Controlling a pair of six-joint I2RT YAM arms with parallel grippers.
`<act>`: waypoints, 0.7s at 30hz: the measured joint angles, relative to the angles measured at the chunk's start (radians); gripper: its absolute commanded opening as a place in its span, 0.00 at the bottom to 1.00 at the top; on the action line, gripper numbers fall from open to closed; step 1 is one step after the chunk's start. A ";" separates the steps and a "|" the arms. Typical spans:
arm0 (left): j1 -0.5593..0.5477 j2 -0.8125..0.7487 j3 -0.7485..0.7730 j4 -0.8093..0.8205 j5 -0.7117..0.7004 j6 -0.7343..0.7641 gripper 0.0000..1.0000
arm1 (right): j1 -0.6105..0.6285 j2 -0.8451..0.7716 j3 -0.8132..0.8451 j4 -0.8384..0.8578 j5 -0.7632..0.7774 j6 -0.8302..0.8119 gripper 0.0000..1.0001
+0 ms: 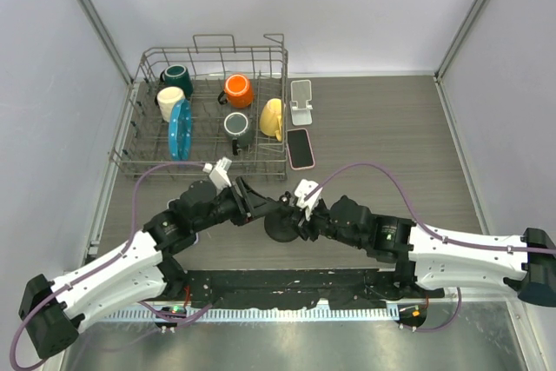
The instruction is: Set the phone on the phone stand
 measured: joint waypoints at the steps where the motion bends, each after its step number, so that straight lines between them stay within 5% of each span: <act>1: 0.000 -0.014 -0.019 0.021 -0.011 -0.018 0.00 | -0.014 0.003 0.005 -0.002 -0.021 0.004 0.01; 12: 0.000 -0.045 -0.099 0.146 -0.067 -0.098 0.00 | -0.060 0.058 0.088 -0.098 -0.034 0.088 0.00; 15: 0.002 -0.028 -0.104 0.178 -0.072 -0.102 0.14 | -0.062 0.062 0.093 -0.106 -0.012 0.106 0.00; 17: 0.004 -0.025 -0.108 0.191 -0.074 -0.108 0.34 | -0.062 0.062 0.093 -0.107 -0.003 0.117 0.02; 19: 0.004 -0.029 -0.111 0.193 -0.077 -0.113 0.53 | -0.062 0.061 0.094 -0.109 0.000 0.126 0.11; 21: 0.003 -0.038 -0.112 0.184 -0.083 -0.114 0.65 | -0.062 0.061 0.097 -0.116 0.000 0.132 0.33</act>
